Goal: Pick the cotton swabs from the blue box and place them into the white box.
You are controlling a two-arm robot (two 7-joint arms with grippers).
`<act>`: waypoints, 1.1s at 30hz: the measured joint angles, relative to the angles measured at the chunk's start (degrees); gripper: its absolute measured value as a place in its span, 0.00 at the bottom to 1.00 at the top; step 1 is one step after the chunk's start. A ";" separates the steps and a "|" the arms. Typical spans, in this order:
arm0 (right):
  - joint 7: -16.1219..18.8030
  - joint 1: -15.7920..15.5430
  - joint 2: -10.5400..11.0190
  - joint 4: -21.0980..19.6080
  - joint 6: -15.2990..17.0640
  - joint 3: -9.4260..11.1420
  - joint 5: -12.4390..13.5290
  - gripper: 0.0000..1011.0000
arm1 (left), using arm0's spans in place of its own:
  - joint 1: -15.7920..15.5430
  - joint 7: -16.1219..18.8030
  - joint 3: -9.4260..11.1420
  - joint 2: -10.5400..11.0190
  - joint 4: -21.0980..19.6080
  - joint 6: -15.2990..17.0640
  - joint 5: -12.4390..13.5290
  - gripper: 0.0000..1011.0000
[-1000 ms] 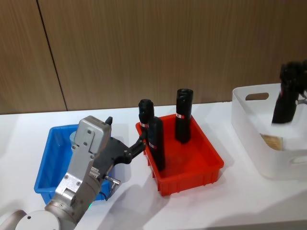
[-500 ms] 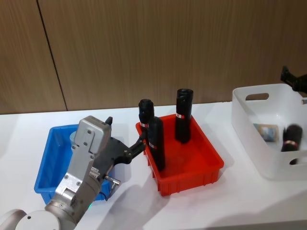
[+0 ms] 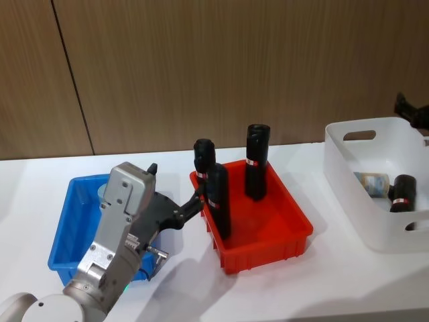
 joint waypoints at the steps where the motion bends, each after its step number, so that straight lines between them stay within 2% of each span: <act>1: 0.00 -0.03 0.00 -0.02 0.00 0.00 0.00 0.99 | 0.00 0.00 0.00 0.00 0.00 0.00 0.00 0.99; 9: 0.00 -1.93 0.04 -2.04 -0.02 -0.58 0.24 0.99 | 0.00 0.00 0.00 0.00 0.00 0.00 0.00 0.99; 33: 0.04 -15.55 0.46 -16.35 -0.29 -4.69 3.04 0.99 | 0.00 0.00 0.00 0.00 0.00 0.00 0.00 0.99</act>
